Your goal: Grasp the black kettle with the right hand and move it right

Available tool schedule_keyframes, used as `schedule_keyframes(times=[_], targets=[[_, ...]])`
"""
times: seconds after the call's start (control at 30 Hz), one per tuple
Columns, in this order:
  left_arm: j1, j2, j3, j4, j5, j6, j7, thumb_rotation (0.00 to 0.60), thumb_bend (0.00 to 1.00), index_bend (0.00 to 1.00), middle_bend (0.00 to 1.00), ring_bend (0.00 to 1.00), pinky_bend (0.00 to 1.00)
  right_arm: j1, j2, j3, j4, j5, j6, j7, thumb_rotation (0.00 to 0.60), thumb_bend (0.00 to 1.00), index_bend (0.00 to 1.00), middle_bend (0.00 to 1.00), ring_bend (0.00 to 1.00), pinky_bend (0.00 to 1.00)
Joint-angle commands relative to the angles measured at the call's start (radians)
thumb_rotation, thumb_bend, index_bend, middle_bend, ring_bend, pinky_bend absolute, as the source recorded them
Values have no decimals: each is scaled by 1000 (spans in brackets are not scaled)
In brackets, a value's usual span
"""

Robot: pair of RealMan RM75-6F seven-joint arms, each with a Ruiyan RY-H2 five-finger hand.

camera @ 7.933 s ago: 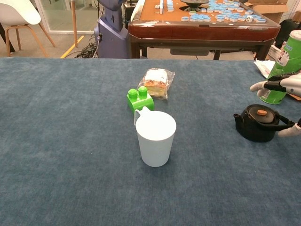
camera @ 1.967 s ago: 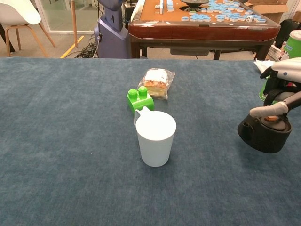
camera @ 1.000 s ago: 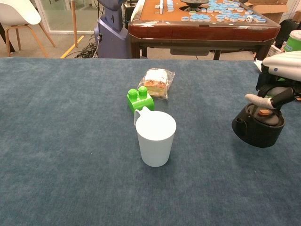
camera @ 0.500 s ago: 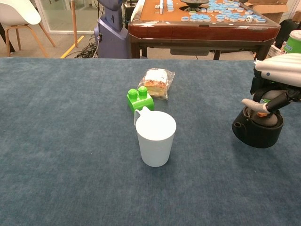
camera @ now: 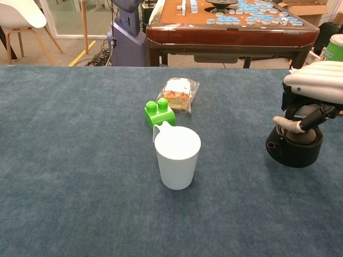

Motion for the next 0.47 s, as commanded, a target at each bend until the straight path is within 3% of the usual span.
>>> schedule_keyframes(times=[0.03,0.47], targets=[[1,-1,1,3,1,0,-2,600,247,51,86,113,6,4,1,-1,-5,6,-2,-16,465,509,1000,980,855,473],[1,-2,2,6,-1,-1,-5,600,247,51,86,113,6,8,1,-4,-13,20,3,-26,470,510,1000,981,857,473]])
